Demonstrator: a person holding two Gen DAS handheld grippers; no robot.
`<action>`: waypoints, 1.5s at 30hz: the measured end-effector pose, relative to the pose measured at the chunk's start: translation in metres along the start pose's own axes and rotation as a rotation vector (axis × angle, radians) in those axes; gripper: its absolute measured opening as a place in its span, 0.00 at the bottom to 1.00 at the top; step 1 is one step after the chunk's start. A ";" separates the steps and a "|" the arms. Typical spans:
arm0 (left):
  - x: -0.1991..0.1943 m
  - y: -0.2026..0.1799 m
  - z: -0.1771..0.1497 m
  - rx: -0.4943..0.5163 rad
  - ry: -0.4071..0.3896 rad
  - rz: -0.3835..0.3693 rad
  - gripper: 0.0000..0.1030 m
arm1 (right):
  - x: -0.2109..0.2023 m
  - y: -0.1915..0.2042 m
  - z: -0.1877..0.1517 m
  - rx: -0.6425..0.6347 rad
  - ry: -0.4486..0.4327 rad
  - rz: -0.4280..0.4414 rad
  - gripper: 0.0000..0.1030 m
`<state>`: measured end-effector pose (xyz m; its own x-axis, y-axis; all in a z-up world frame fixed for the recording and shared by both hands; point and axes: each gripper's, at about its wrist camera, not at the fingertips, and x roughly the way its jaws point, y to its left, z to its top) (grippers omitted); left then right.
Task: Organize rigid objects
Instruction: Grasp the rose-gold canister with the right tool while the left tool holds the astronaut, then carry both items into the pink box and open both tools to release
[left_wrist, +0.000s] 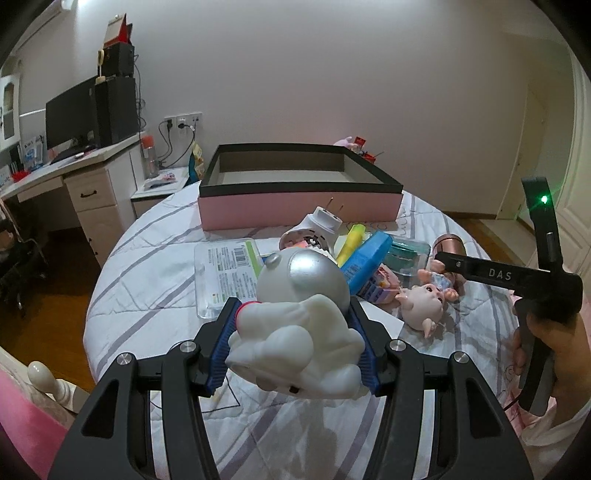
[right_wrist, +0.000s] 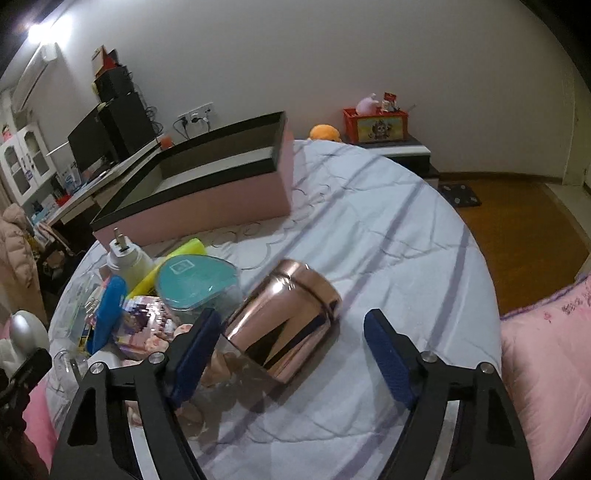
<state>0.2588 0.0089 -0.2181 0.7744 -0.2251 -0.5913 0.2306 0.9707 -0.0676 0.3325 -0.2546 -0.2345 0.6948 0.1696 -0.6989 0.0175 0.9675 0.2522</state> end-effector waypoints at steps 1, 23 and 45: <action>0.000 0.000 0.000 0.003 0.001 -0.001 0.55 | 0.001 -0.006 0.000 0.020 0.002 0.011 0.78; 0.014 -0.011 0.029 0.029 -0.004 -0.014 0.55 | 0.017 -0.003 0.020 -0.108 -0.003 -0.085 0.46; 0.094 0.008 0.159 0.074 -0.011 -0.018 0.55 | 0.033 0.091 0.123 -0.280 -0.074 0.091 0.46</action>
<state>0.4267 -0.0179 -0.1462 0.7763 -0.2439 -0.5812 0.2874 0.9576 -0.0179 0.4460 -0.1843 -0.1524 0.7354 0.2535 -0.6284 -0.2387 0.9649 0.1099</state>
